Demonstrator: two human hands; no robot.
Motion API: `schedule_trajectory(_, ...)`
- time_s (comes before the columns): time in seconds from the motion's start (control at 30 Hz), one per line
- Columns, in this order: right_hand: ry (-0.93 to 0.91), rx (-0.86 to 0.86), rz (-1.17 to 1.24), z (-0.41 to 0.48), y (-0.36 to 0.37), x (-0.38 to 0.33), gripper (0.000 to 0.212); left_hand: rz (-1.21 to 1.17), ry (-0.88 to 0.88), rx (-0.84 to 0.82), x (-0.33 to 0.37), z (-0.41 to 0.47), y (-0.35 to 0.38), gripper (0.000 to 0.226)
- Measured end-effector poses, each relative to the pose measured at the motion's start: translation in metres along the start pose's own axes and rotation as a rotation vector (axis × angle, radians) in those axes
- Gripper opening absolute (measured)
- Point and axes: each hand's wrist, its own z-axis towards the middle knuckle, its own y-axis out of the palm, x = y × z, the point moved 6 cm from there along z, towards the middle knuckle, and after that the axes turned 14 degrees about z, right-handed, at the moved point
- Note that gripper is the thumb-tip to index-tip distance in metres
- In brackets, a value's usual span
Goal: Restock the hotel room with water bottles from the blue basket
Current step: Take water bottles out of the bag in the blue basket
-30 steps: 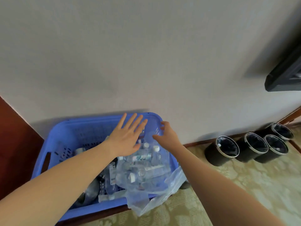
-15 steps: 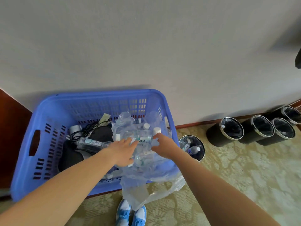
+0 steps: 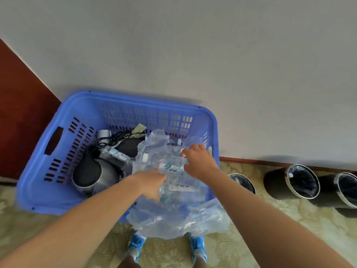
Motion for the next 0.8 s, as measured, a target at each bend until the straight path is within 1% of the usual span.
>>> schedule_trajectory(0.07,-0.023,-0.093,-0.026,0.003,0.001,0.012,0.044,-0.062,-0.037,-0.011,0.009,0.008,0.005,0.058)
schedule_trajectory(0.13,-0.065,-0.171,-0.031,-0.001,0.004,0.022,0.044,-0.115,-0.092,-0.022,0.015,0.012,0.007,0.057)
schedule_trajectory(0.23,-0.187,-0.206,-0.103,-0.013,0.006,0.030,0.048,-0.137,-0.193,-0.044,0.021,0.008,0.013,0.061)
schedule_trajectory(0.33,-0.238,-0.202,-0.210,-0.017,0.006,0.029,0.052,-0.032,-0.266,0.063,0.026,-0.001,0.017,0.063)
schedule_trajectory(0.4,-0.258,-0.256,-0.235,-0.018,0.007,0.029,0.046,0.076,-0.298,0.135,0.031,-0.007,0.015,0.064)
schedule_trajectory(0.47,-0.256,-0.317,-0.217,-0.019,0.012,0.029,0.040,0.099,-0.285,0.182,0.031,-0.015,0.009,0.061)
schedule_trajectory(0.5,-0.250,-0.339,-0.191,-0.020,0.015,0.028,0.042,0.029,-0.274,0.195,0.028,-0.020,0.006,0.061)
schedule_trajectory(0.53,-0.233,-0.355,-0.160,-0.020,0.018,0.027,0.045,-0.100,-0.265,0.212,0.024,-0.027,0.004,0.062)
schedule_trajectory(0.6,-0.195,-0.360,-0.119,-0.020,0.024,0.027,0.049,-0.421,-0.273,0.281,0.017,-0.039,0.000,0.060)
schedule_trajectory(0.67,-0.173,-0.339,-0.073,-0.017,0.028,0.026,0.047,-0.691,-0.345,0.408,0.015,-0.045,0.000,0.049)
schedule_trajectory(0.73,-0.135,-0.340,0.009,-0.010,0.032,0.027,0.050,-1.026,-0.435,0.547,0.016,-0.045,0.009,0.039)
schedule_trajectory(0.77,-0.099,-0.340,0.053,-0.005,0.034,0.029,0.054,-1.201,-0.460,0.586,0.018,-0.042,0.014,0.035)
schedule_trajectory(0.8,-0.052,-0.337,0.095,-0.001,0.034,0.033,0.058,-1.358,-0.466,0.586,0.024,-0.035,0.017,0.031)
